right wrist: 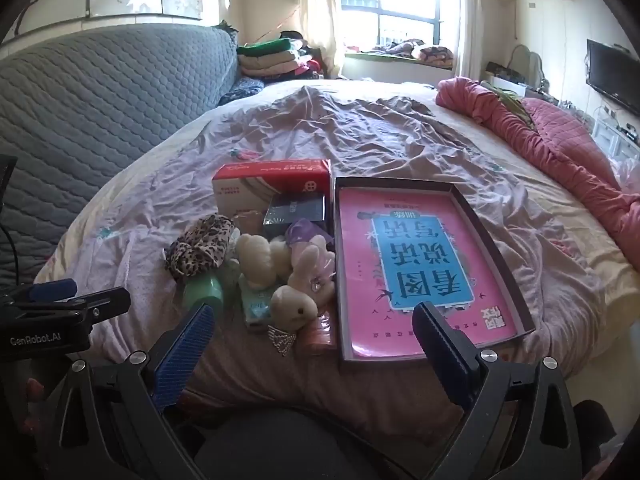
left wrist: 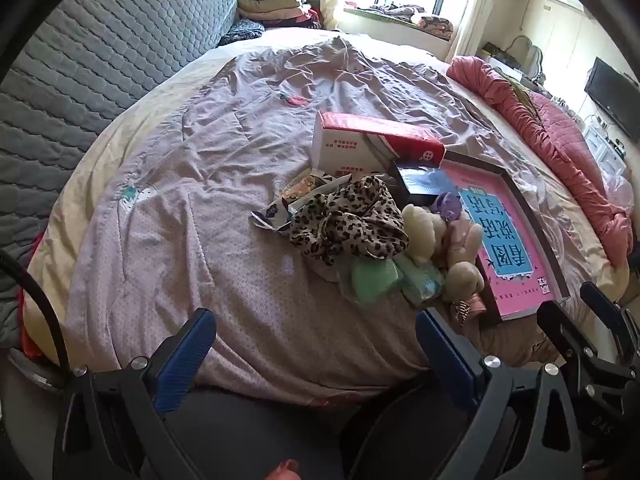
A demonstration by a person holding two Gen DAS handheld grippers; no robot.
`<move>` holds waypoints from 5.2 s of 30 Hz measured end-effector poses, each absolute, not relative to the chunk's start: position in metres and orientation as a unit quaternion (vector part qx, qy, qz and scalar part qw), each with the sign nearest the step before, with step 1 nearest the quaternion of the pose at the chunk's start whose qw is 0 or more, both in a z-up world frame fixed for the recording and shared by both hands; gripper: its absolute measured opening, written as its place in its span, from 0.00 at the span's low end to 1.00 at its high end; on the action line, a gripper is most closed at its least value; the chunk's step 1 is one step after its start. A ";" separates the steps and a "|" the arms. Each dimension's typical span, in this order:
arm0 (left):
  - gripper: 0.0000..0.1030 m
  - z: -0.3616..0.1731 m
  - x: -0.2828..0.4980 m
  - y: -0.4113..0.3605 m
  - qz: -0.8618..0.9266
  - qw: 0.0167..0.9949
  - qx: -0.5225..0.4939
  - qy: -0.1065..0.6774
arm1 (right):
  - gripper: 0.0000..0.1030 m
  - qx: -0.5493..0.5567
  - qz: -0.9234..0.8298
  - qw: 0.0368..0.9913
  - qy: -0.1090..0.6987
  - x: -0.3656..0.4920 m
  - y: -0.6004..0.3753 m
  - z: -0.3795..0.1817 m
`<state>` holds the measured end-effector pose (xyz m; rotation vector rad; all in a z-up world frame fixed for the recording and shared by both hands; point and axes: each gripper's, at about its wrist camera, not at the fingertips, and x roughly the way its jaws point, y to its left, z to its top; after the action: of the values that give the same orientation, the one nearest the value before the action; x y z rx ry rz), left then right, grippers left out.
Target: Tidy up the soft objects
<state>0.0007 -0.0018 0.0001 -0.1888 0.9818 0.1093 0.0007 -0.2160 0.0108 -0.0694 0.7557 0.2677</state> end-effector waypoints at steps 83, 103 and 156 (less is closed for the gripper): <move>0.98 -0.010 0.008 -0.003 0.063 0.876 -0.094 0.469 | 0.96 -0.041 0.119 0.910 0.394 0.014 -0.216 -0.009; 0.93 -0.043 0.090 0.000 0.029 0.862 -0.087 0.499 | 0.96 -0.092 0.125 0.889 0.430 0.065 -0.191 -0.056; 0.13 0.003 0.082 -0.010 -0.059 0.894 -0.118 0.427 | 0.32 0.039 0.214 0.898 0.383 0.080 -0.220 -0.023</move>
<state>0.0817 -0.0104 0.0033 -0.2448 0.8860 -0.1225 0.0797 -0.2195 -0.0231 0.0808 0.7934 0.4425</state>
